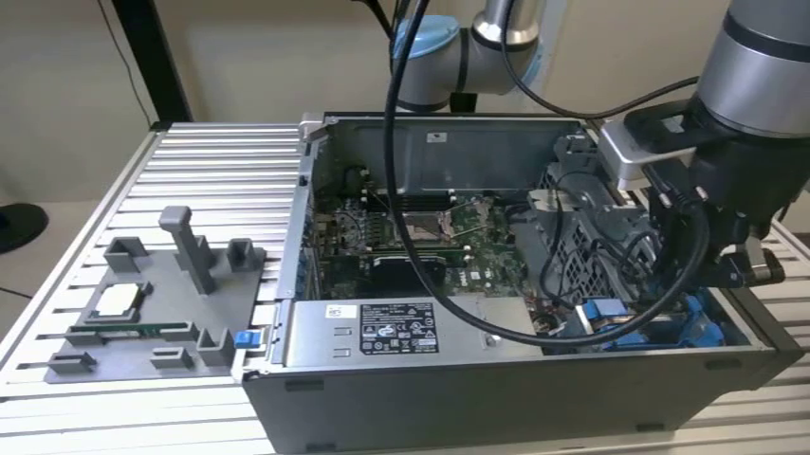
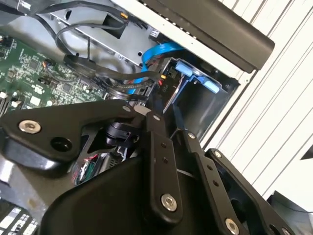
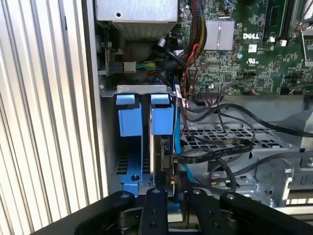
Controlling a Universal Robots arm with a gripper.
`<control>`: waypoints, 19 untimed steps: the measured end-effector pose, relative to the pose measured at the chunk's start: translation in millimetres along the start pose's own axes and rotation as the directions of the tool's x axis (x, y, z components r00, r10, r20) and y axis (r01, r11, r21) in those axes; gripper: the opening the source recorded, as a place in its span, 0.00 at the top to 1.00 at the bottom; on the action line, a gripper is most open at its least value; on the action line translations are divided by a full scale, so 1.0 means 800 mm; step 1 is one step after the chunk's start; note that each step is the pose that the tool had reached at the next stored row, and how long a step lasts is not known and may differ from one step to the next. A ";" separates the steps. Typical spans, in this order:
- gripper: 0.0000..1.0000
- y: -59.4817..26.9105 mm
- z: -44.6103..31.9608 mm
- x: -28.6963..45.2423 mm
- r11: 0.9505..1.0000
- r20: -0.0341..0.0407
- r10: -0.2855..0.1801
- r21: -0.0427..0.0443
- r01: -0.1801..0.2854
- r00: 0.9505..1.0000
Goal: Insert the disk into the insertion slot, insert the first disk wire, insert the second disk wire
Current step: 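Insert the second disk wire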
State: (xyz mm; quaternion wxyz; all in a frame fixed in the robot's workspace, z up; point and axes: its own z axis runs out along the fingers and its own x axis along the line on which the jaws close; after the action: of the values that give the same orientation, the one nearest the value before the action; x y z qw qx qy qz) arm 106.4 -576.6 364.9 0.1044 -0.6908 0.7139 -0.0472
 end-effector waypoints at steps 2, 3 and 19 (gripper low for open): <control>0.00 0.000 0.0000 -0.0001 1.000 0.000 0.000 0.000 0.000 1.000; 1.00 0.000 -0.0001 -0.0001 1.000 0.000 0.000 0.000 0.000 1.000; 1.00 -0.003 0.0002 -0.0002 1.000 -0.001 0.001 -0.020 -0.001 1.000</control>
State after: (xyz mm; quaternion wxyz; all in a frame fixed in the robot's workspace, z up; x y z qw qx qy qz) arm 109.1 -576.5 365.3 0.0969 -0.6913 0.7149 -0.0404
